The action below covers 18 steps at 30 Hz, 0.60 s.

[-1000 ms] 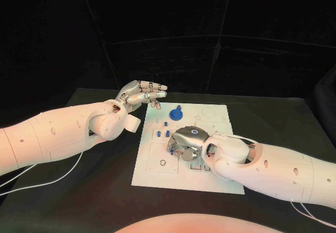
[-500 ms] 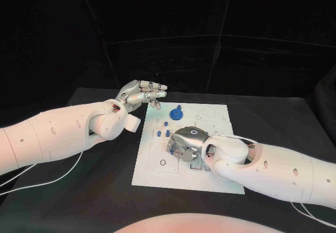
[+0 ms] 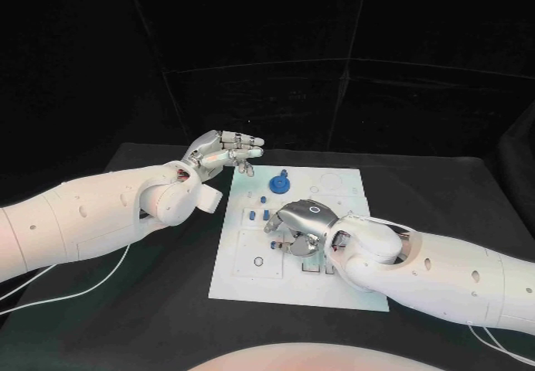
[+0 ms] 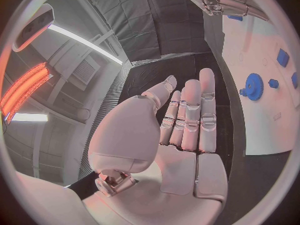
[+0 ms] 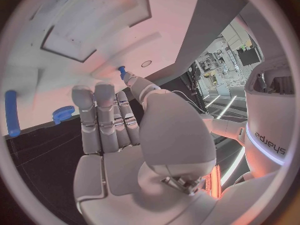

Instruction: Assemble the parts on the task board

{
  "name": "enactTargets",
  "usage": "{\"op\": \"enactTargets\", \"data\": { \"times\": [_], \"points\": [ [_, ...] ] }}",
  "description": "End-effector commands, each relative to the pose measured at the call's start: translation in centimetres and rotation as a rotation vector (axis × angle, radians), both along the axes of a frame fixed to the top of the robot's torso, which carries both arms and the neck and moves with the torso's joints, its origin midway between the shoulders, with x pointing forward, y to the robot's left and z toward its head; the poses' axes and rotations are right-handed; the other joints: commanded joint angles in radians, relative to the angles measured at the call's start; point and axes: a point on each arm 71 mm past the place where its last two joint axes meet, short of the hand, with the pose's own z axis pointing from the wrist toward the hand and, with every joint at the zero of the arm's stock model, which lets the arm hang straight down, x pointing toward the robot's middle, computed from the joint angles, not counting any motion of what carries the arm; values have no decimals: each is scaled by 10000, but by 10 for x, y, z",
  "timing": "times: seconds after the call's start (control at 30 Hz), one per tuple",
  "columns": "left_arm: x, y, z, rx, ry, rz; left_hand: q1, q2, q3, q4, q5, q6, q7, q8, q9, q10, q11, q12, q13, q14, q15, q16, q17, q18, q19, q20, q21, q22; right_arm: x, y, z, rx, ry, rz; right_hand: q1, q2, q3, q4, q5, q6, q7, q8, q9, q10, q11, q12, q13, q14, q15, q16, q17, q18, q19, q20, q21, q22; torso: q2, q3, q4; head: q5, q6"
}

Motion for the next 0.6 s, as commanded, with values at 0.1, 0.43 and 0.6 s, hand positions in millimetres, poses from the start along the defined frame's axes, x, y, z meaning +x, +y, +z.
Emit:
{"op": "enactTargets", "data": {
  "times": [0.1,0.43,0.6],
  "points": [
    [0,1,2,-99,-42,-61,-73,32,-59,-22,-15,-66,-37,9,-1,-84,1,33,13,-57,23,-10,-10,49,-6,43,-15,-16,-5,-16,13,1455,-260,-190,0,106,-59,34,106,146,-90,89,24,251,-69,268,-10,275,-56,411,367,-78,410,-57,342,500,-16,-2,-28,-21,37],
    [0,2,2,-100,-52,-49,-73,32,-59,-22,-15,-66,-37,9,-1,-84,1,33,13,-57,23,-10,-10,49,-6,43,-15,-16,8,-73,31,232,-183,-1166,-102,-48,-354,82,-3,-165,-161,-90,-47,-166,-93,252,-126,450,-81,529,405,-122,624,-95,467,677,-51,-15,-64,-222,231],
    [0,-2,2,-130,-48,-129,-73,32,-59,-22,-15,-66,-37,9,-1,-84,1,33,13,-57,23,-10,-10,49,-6,43,-15,-16,21,-90,35,-462,-255,-1725,-70,-2,-688,129,-295,-311,-120,-94,-43,-464,-52,229,-121,403,-56,282,87,-75,494,-73,268,400,-33,-12,-24,-384,317]
  ]
}}
